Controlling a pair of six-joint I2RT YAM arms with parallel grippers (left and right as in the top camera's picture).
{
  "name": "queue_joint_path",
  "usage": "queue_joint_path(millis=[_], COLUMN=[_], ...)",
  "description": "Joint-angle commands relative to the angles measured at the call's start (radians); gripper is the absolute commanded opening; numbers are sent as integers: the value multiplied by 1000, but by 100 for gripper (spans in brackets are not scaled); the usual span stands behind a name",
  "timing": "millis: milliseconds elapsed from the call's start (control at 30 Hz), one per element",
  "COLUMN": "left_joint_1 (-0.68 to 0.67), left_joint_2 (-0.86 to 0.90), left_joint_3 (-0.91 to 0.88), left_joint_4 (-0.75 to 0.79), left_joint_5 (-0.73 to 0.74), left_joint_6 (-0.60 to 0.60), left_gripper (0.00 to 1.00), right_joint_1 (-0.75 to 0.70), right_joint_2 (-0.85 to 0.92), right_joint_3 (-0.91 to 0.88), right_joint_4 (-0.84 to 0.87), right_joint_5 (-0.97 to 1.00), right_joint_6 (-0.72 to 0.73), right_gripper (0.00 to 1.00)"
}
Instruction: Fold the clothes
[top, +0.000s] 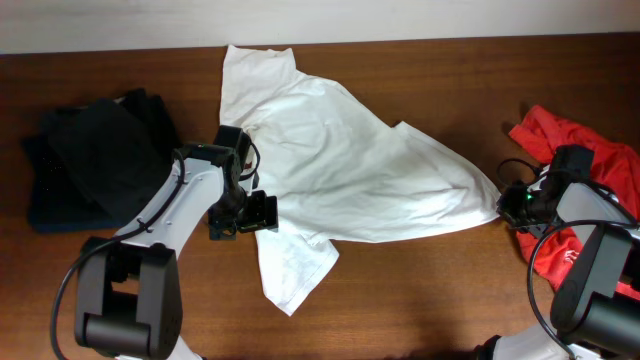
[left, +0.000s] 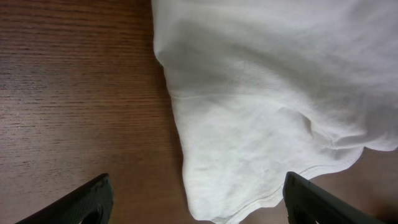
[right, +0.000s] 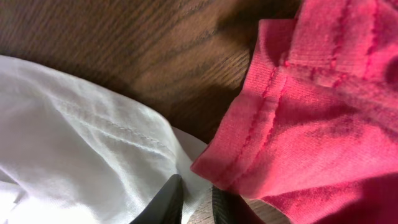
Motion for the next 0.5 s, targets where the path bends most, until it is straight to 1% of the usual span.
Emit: queue_joint_path(millis=[0,100,133,167,200,333,433,467], left_joint_1=[-6,-6,-6,-6,-6,-6,-6,-6], left_joint_2=[-19,-19,-19,-19,-19,-19,-19,-19], left_joint_3=[5,5,5,5,5,5,5,5], left_joint_4=[2,2,2,2,2,2,3,5], left_joint_5=[14,14,14,14,14,14,14,14], left_joint_6=[-10,-10,-10,-10,-10,-10,-9,-9], left_gripper=[87,87,87,87,87,87,87,93], right_joint_1=[15,35,44,48,51,50,50,50], right_joint_2=[10,10,10,10,10,8,-13,-23], right_joint_3=[-14,-14,-14,-14,-14,-1,113,166], right_joint_4=[6,17,24,26,27,10,-133,-183], right_joint_5=[10,10,10,15,21,20,21,21], right_joint_6=[5,5,5,5,5,5,0,-6], right_gripper=[22,22,19,14,5,4,4,4])
